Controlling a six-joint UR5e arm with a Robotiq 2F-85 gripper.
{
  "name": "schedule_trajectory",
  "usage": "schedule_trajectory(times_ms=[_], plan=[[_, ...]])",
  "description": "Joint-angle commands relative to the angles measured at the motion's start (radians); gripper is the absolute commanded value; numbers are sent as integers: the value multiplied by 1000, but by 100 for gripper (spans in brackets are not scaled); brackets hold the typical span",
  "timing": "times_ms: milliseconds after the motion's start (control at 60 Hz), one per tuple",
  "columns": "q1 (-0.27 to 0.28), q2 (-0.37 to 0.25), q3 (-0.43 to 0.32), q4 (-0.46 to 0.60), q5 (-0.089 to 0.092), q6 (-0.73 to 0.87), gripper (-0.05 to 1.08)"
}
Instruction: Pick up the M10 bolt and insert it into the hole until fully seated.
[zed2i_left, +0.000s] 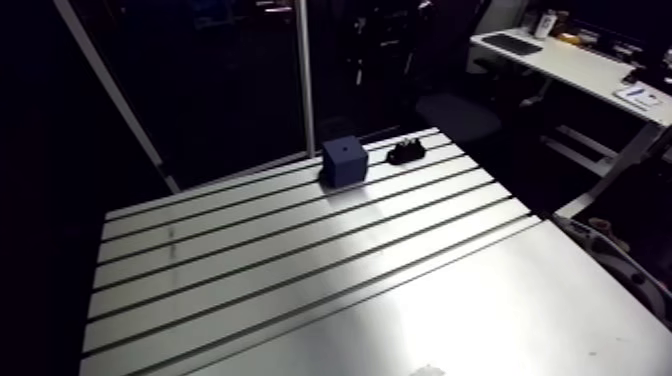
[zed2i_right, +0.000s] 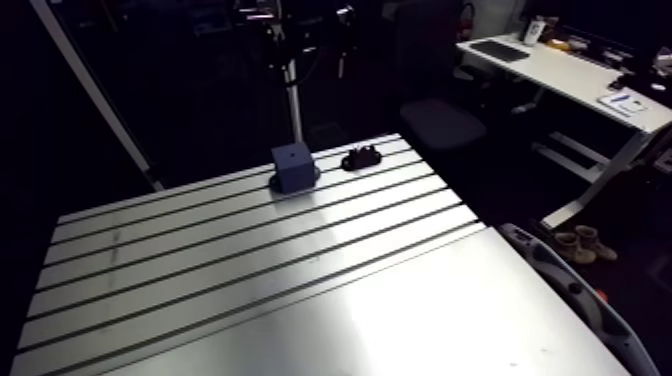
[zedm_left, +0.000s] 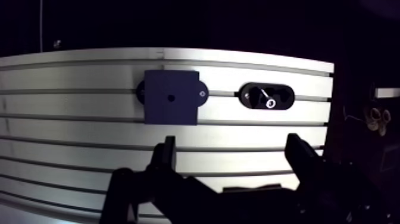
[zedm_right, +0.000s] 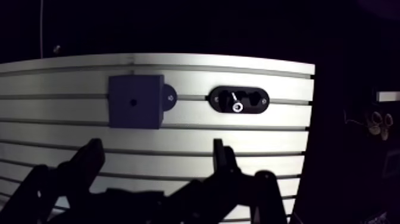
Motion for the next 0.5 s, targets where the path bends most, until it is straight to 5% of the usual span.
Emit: schedule_trajectory(times_ms=[17, 267, 500], plan=[[-27, 52, -49, 10, -5, -5, 6], [-59, 93, -88, 33, -4, -5, 26], [-76, 127, -119, 65, -6, -7, 31]])
